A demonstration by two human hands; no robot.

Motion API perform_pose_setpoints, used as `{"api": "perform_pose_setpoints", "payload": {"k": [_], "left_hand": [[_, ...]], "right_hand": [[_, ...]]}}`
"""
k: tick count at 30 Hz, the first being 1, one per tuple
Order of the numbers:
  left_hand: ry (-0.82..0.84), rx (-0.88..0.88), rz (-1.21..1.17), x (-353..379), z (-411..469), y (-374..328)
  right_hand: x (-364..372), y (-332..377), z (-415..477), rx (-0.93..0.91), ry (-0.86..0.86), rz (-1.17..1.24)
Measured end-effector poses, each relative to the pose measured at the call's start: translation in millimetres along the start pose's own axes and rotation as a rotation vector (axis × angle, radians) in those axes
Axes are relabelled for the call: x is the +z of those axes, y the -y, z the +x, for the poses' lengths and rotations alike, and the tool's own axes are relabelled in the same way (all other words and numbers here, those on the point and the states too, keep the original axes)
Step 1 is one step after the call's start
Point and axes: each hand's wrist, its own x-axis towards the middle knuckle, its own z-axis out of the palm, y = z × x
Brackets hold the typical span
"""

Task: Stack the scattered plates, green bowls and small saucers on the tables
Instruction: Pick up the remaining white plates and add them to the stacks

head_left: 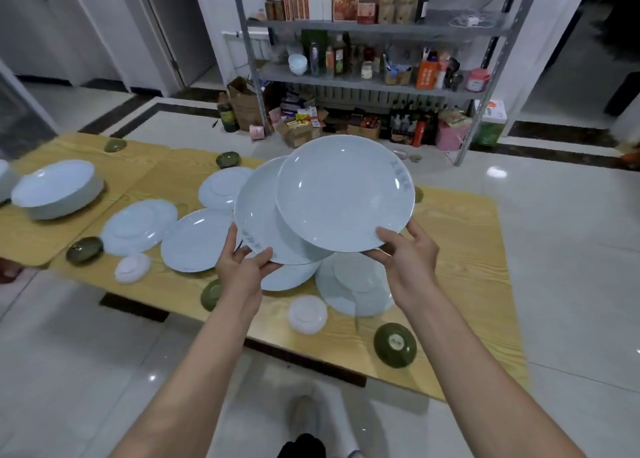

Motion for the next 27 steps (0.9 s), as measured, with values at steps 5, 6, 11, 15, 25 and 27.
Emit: {"api": "perform_pose_setpoints", "payload": {"k": [5, 6, 11, 15, 25, 27], "left_hand": [[-0.089, 0.041, -0.020, -44, -14, -24], [-0.111, 0.050, -0.027, -53, -15, -29], [-0.191, 0.078, -0.046, -111, -8, -58], [-0.227, 0.094, -0.078, -170, 1, -86], [-0.288, 0.129, -0.105, -314, 43, -147], [-0.306, 0.141, -0.111, -333, 50, -156]], "right_hand": [[40, -18, -23, 0.006, 0.062, -0.019], [49, -22, -26, 0.008, 0.074, -0.026], [103, -54, -45, 0.030, 0.135, -0.057], [159, -92, -63, 0.067, 0.159, -0.059], [288, -191, -104, 0.164, 0.215, -0.070], [308, -203, -105, 0.176, 0.228, -0.075]]}}
